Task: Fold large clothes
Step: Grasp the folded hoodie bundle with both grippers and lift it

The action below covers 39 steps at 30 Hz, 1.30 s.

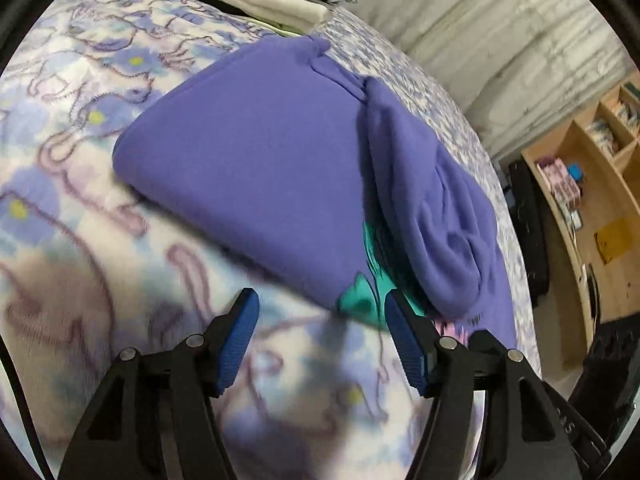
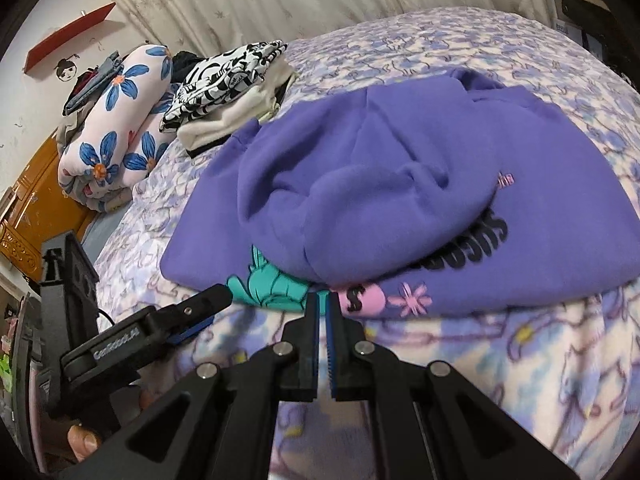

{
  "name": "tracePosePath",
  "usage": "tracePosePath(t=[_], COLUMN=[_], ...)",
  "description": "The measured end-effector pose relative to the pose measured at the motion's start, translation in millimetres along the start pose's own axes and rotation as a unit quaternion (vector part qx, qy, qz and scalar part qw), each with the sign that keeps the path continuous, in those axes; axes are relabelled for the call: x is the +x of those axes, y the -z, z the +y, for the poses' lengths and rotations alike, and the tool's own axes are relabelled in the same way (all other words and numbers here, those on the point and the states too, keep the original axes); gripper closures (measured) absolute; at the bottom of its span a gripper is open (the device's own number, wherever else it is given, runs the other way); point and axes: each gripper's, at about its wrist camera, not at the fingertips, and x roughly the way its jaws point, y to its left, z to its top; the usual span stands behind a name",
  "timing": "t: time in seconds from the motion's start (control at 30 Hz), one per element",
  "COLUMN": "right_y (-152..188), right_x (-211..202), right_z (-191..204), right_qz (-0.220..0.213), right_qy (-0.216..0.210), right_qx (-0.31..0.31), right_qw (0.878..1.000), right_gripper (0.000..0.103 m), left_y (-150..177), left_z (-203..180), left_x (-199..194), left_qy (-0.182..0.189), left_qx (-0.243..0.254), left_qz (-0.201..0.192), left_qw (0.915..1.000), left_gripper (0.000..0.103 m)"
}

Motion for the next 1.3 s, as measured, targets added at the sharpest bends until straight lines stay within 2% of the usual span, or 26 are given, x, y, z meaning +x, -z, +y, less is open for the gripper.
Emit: tracePosePath(t=[0.27, 0.47, 0.6, 0.63, 0.7, 0.77, 0.9, 0.97, 1.13, 1.3], right_y=[-31, -56, -51, -45, -39, -37, -35, -33, -32, -31], right_x=[-4, 20, 54, 62, 64, 63, 64, 64, 61, 57], right_z=[8, 0, -18, -23, -27, -25, -23, -24, -36, -58], right_qz=[-0.057, -0.078, -0.032, -0.02, -0.03, -0.035, -0.044, -0.048, -0.053, -0.048], right_qy=[0.009, 0.034, 0.038, 0.039, 0.036, 0.041, 0.047, 0.046, 0.021, -0.023], right_qx=[-0.026, -0.025, 0.006, 0.017, 0.022, 0.017, 0.012, 0.011, 0.038, 0.088], right_qw=[0.998, 0.996, 0.999, 0.999, 0.999, 0.998, 0.998, 0.998, 0.998, 0.995], right_gripper=[0.1, 0.1, 0.1, 0.1, 0.101, 0.101, 0.101, 0.101, 0.101, 0.101], left_y=[-39, -61, -70, -71, -70, -68, -68, -67, -61, -47], left_z=[14, 9, 7, 5, 2, -6, -20, -38, -90, -157], left_x=[33, 48, 51, 51, 46, 43, 32, 25, 7, -4], left_qy=[0.019, 0.024, 0.018, 0.02, 0.012, -0.006, -0.041, -0.057, -0.084, -0.087], left_qx=[-0.043, -0.056, -0.053, -0.049, -0.031, -0.008, 0.033, 0.067, 0.155, 0.248], left_qz=[-0.012, -0.04, -0.065, -0.071, -0.082, -0.098, -0.123, -0.14, -0.17, -0.189], left_qw=[0.9988, 0.9973, 0.9963, 0.9961, 0.9961, 0.9952, 0.991, 0.9862, 0.9694, 0.9462], left_gripper=[0.039, 0.041, 0.067, 0.07, 0.078, 0.081, 0.084, 0.084, 0.085, 0.084])
